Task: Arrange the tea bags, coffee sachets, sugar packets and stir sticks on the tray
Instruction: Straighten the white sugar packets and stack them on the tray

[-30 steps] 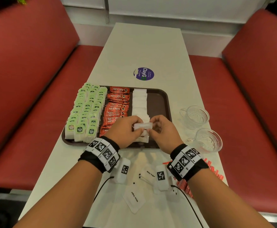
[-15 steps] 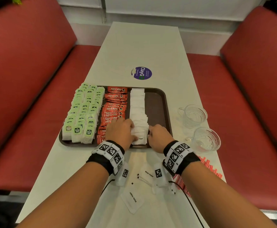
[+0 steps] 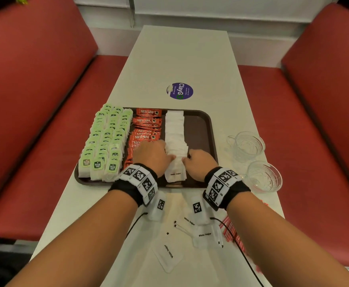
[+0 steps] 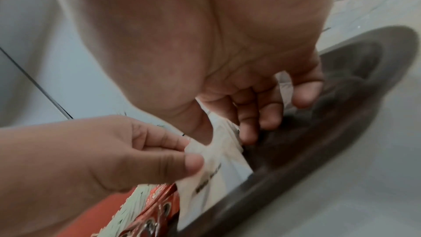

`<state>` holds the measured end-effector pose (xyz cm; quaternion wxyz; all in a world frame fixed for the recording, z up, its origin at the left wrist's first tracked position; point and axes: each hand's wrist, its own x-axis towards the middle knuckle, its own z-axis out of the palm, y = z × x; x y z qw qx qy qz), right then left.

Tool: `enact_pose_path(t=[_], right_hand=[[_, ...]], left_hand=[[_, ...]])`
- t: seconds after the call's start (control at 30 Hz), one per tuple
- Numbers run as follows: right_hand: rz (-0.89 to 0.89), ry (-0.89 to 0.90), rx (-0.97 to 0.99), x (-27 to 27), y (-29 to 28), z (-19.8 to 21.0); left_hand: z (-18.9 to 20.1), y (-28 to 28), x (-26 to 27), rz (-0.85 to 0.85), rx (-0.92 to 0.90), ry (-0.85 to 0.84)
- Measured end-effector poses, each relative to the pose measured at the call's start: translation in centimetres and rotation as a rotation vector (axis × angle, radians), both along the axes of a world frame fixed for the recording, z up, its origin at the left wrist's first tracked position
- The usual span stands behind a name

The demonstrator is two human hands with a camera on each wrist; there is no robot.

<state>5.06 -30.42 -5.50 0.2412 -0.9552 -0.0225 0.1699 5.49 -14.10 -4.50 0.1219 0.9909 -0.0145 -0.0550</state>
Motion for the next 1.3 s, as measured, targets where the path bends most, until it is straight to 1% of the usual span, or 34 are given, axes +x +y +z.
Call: enact_pose_path(t=[0.03, 0.1, 0.17, 0.27, 0.4, 0.53, 0.67, 0.83, 0.93, 1.0, 1.1, 1.2, 1.3], right_hand=[[-0.032, -0.019, -0.008, 0.5, 0.0, 0.2], [-0.073, -0.008, -0.016, 1.8, 0.0, 0.3], [-0.082, 0.047, -0.036, 2.8, 0.3, 0.0], [-0.088, 0.057, -0.067, 3.7, 0.7, -0.4], [-0.095, 0.046, -0.088, 4.5, 0.9, -0.6], [-0.088, 0.034, -0.079, 5.4, 0.7, -0.5], [-0.121, 0.033, -0.053, 6.5, 0.7, -0.4], [-0.081, 0.054, -0.098, 7.3, 1.5, -0.4], [-0.088, 0.054, -0.108, 7.4, 1.5, -0.1], [-0.088, 0.050, -0.103, 7.0, 1.3, 0.3], [-0.066, 0.029, -0.109, 5.5, 1.1, 1.7], [-0.033, -0.023, -0.103, 2.8, 0.9, 3.3], [0.031, -0.087, -0.077, -1.1, 0.2, 4.7]], left_hand=[[0.4, 0.1, 0.8, 0.027, -0.008, 0.007], [1.1, 0.2, 2.4, 0.042, 0.009, 0.087], [1.1, 0.1, 3.7, 0.001, 0.024, 0.178], [0.5, -0.5, 4.9, -0.037, 0.034, 0.236], [0.4, -1.0, 6.0, -0.072, 0.070, 0.234], [0.3, -0.4, 6.9, -0.052, 0.040, 0.216], [0.8, 0.2, 8.0, -0.029, 0.024, 0.191], [0.6, -0.8, 9.1, -0.105, 0.112, 0.225], [0.8, -1.3, 9.4, -0.117, 0.144, 0.240], [1.2, -1.3, 9.1, -0.117, 0.140, 0.227], [2.4, -1.0, 7.5, -0.095, 0.107, 0.152], [3.8, -0.6, 4.2, -0.097, 0.076, 0.067], [4.4, -0.4, -0.3, -0.159, -0.055, -0.003]])
